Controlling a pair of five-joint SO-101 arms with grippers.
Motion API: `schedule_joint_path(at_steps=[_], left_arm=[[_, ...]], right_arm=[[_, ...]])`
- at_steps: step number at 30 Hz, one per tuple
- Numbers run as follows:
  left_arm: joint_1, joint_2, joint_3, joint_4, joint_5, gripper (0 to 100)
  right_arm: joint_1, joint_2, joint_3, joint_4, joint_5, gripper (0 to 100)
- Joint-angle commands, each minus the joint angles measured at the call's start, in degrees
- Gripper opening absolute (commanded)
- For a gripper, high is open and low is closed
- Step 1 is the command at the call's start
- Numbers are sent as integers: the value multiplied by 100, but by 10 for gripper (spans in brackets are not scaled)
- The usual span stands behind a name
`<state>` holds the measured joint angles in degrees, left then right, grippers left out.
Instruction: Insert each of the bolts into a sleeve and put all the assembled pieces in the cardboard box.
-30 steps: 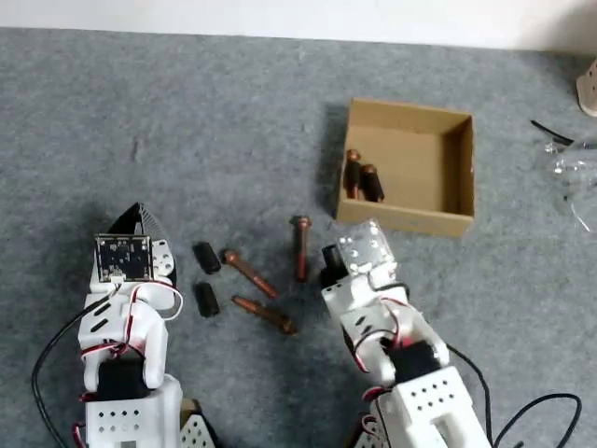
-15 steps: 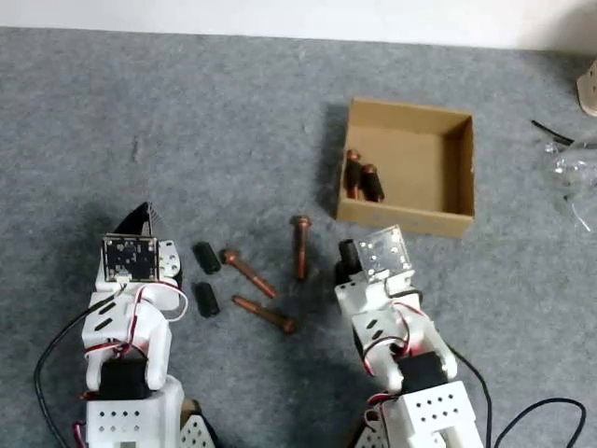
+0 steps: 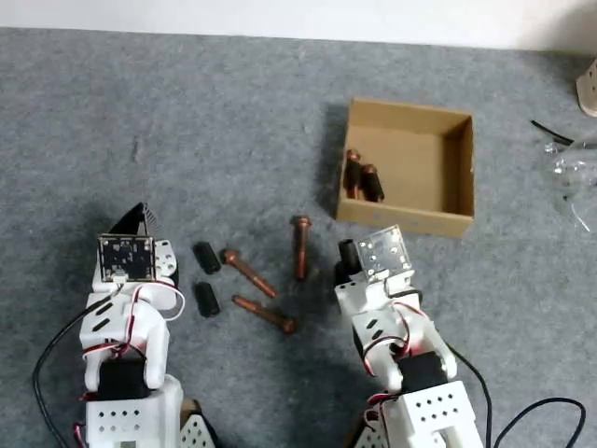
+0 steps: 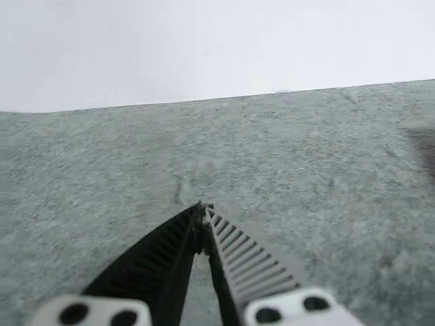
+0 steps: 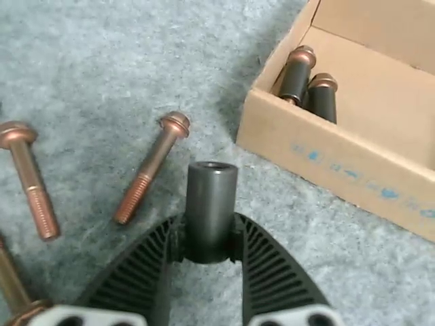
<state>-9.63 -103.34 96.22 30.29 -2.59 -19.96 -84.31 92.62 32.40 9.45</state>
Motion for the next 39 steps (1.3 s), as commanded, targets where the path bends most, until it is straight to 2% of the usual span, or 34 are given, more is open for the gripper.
schedule_joint_path(at_steps=[1,35,39], left_arm=[[-145,-31,101,-123,9,7],[-154,-57,101,-123,18,7],[-163,-40,101,-123,18,7]], right_arm=[[75,-110,-84,-154,-18,5],[66,-119,-57,-136,-53,5],[66,-198,-119,215,-53,5]])
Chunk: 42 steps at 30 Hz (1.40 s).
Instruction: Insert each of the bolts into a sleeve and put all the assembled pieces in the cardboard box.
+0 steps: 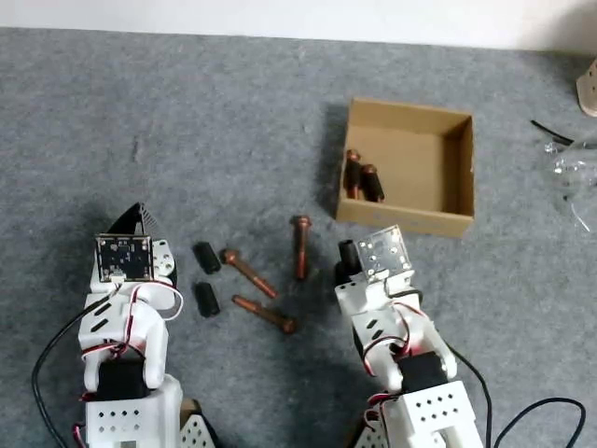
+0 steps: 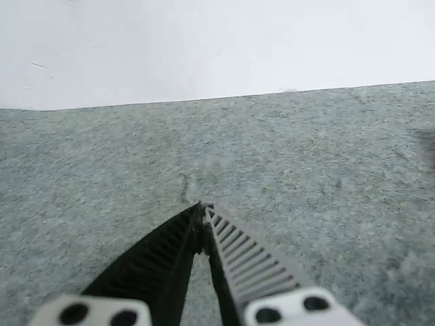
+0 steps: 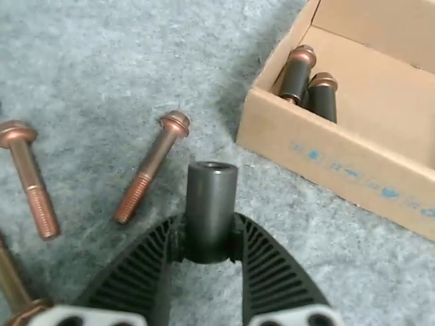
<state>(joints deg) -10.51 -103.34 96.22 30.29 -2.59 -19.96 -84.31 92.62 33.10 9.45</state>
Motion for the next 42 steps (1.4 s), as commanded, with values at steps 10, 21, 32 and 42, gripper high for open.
schedule_joint_path(at_steps=[10,21,32,42], left_arm=[[-40,-31,101,-114,18,7],[-31,-40,101,-123,26,7],[892,980,-1675,1020,-105,7],[1877,5473,-4207,264,-97,7]], right_arm=[[66,-1930,-84,1262,-62,5],[84,-2105,-40,1780,-44,5],[822,-2097,567,1305,-53,5],[840,-2097,611,1051,-26,5]])
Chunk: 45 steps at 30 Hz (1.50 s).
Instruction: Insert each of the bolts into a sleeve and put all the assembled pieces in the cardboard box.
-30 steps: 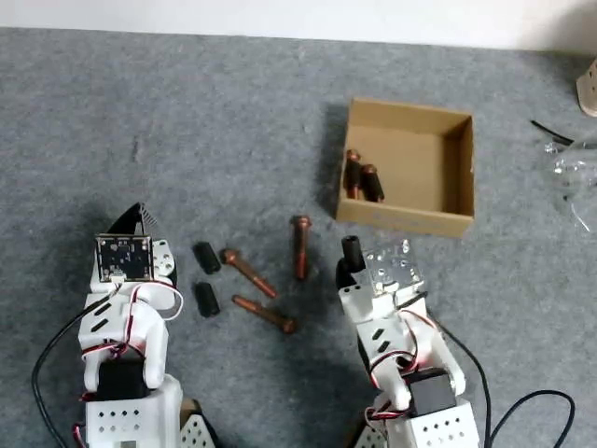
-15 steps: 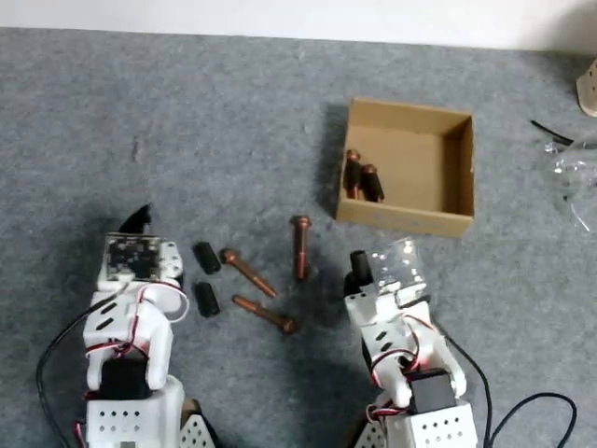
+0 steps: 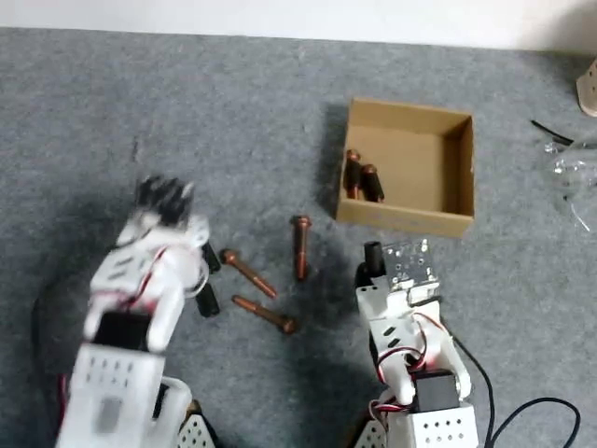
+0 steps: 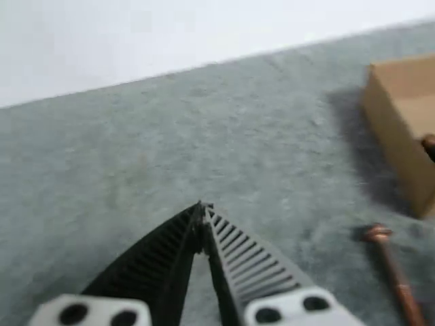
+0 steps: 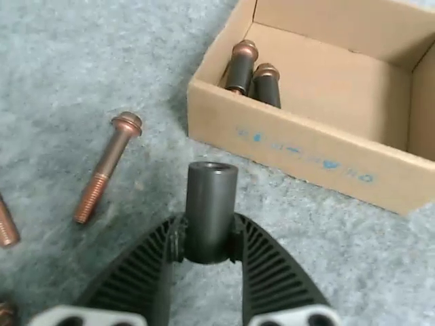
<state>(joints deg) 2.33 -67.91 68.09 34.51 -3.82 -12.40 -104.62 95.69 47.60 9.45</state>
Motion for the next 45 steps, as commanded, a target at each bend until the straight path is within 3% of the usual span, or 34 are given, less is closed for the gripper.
schedule_joint_path(at_steps=[1,8,17,19,23,34,45], left_arm=[[778,2396,-1727,-141,26,7],[1771,4866,-3266,229,26,7],[2413,6105,-3495,193,26,37],[2440,6220,-3495,193,79,106],[2404,6369,-3495,220,914,208],[2369,6985,-3556,193,967,201],[1798,7908,-4321,264,985,200]], right_arm=[[92,-66,330,-453,-26,5],[101,-66,338,-470,-18,5],[259,-66,321,-505,-18,5],[259,-66,338,-576,-18,5],[259,-66,338,-593,-18,5],[259,-66,338,-593,-18,5],[259,-66,338,-593,-18,5]])
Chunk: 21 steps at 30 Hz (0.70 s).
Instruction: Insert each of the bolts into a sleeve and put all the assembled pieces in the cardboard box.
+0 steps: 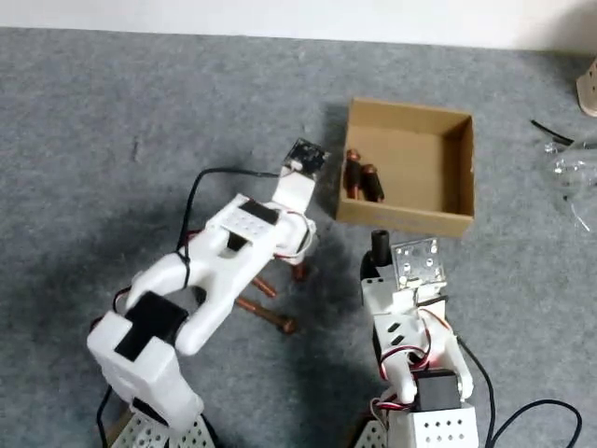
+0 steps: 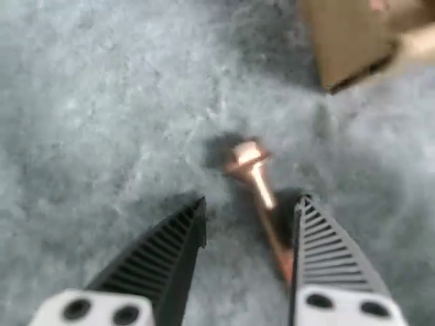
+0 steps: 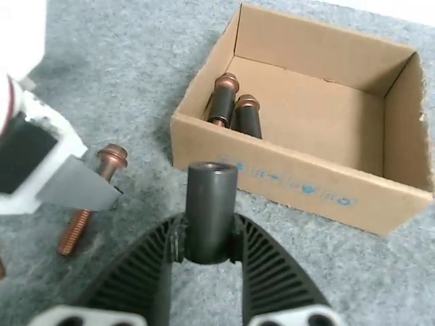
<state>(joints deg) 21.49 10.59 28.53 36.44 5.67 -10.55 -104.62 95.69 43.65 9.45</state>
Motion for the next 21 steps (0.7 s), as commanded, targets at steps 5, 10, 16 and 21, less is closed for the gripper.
schedule_joint_path(at_steps=[5,10,16,21], left_arm=[[-119,66,-365,149,35,200],[-110,66,-409,422,18,200],[-119,119,-585,993,9,194],[-119,119,-593,1002,-18,0]], right_arm=[[75,-66,338,-198,-18,5],[75,-66,338,-198,-18,5],[75,-66,338,-198,-18,5],[75,-66,338,-198,-18,5]])
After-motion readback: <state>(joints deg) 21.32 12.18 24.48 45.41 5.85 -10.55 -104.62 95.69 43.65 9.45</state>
